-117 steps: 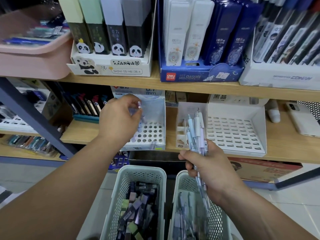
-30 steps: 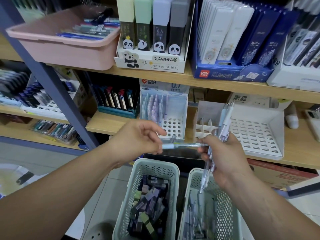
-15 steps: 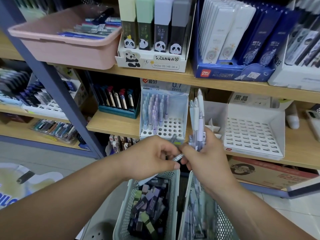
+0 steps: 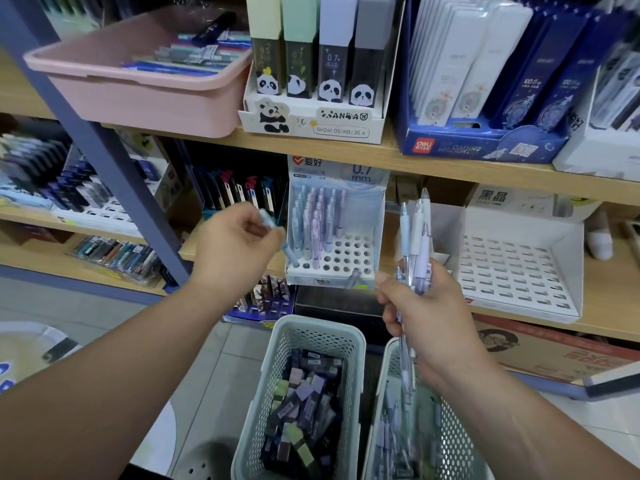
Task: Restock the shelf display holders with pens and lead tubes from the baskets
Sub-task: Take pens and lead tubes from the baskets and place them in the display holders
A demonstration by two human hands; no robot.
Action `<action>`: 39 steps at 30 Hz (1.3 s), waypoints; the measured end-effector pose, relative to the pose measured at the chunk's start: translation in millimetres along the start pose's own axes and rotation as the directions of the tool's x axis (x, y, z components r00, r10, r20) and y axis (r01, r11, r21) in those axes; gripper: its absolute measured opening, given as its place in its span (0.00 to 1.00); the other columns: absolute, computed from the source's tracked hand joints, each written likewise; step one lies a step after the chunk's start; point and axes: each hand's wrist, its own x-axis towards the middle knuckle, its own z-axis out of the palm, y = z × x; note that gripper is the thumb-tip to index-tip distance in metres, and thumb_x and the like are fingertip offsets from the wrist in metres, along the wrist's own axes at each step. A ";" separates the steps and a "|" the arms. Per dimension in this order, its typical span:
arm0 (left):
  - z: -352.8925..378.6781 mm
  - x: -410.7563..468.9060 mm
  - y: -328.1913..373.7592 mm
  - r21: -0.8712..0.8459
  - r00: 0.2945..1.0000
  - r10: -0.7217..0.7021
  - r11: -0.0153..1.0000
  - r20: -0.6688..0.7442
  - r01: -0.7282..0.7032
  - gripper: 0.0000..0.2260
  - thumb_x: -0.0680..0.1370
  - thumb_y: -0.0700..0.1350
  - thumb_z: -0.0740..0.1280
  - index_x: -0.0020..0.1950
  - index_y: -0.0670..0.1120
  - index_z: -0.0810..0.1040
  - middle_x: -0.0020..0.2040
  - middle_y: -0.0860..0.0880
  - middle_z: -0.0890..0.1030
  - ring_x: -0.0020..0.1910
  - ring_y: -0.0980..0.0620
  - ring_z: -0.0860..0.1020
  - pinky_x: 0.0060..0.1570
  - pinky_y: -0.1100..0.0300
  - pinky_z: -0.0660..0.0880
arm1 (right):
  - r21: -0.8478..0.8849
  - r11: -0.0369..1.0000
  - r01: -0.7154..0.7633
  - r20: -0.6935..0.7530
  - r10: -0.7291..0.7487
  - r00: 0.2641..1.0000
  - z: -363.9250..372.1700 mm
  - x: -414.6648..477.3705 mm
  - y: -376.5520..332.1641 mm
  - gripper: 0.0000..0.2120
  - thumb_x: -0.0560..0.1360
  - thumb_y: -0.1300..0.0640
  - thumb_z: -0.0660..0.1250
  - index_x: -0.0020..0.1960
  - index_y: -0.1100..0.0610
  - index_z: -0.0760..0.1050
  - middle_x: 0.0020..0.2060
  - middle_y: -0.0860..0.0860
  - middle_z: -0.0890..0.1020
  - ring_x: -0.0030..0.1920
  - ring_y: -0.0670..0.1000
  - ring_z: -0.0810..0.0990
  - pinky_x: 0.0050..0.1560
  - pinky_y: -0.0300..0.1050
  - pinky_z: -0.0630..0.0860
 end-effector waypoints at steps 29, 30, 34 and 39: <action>38.8 14.0 -6.7 0.318 0.999 0.043 0.948 -0.027 -0.033 0.13 0.73 0.42 0.74 0.33 0.48 0.73 0.30 0.53 0.78 0.32 0.58 0.76 0.30 0.67 0.67 | 0.012 0.996 -0.089 0.088 0.087 0.992 -10.6 -1.2 -2.9 0.08 0.77 0.59 0.73 0.51 0.55 0.75 0.31 0.52 0.80 0.28 0.49 0.74 0.26 0.40 0.70; 40.5 15.0 -6.5 0.324 0.999 0.041 0.946 -0.021 -0.032 0.12 0.73 0.41 0.74 0.34 0.47 0.74 0.30 0.52 0.78 0.32 0.57 0.76 0.30 0.67 0.67 | 0.011 0.996 -0.091 0.095 0.089 0.991 -10.9 -1.5 -3.2 0.08 0.77 0.59 0.73 0.52 0.55 0.75 0.31 0.52 0.80 0.28 0.49 0.74 0.26 0.40 0.70; 44.4 16.4 -6.1 0.363 0.999 0.051 0.931 -0.004 -0.046 0.10 0.73 0.41 0.74 0.36 0.45 0.75 0.31 0.51 0.78 0.32 0.56 0.77 0.29 0.66 0.66 | 0.007 0.995 -0.097 0.120 0.095 0.988 -13.2 -0.8 -4.4 0.09 0.77 0.59 0.73 0.53 0.56 0.75 0.31 0.52 0.79 0.28 0.50 0.73 0.25 0.41 0.69; 36.6 14.1 10.5 0.223 0.997 -0.030 0.974 -0.065 0.044 0.16 0.68 0.46 0.74 0.48 0.49 0.69 0.40 0.52 0.74 0.36 0.51 0.73 0.32 0.56 0.69 | 0.031 0.991 -0.128 0.207 0.119 0.971 -16.0 -1.8 -6.6 0.09 0.76 0.61 0.73 0.53 0.58 0.75 0.32 0.53 0.77 0.28 0.50 0.71 0.25 0.42 0.67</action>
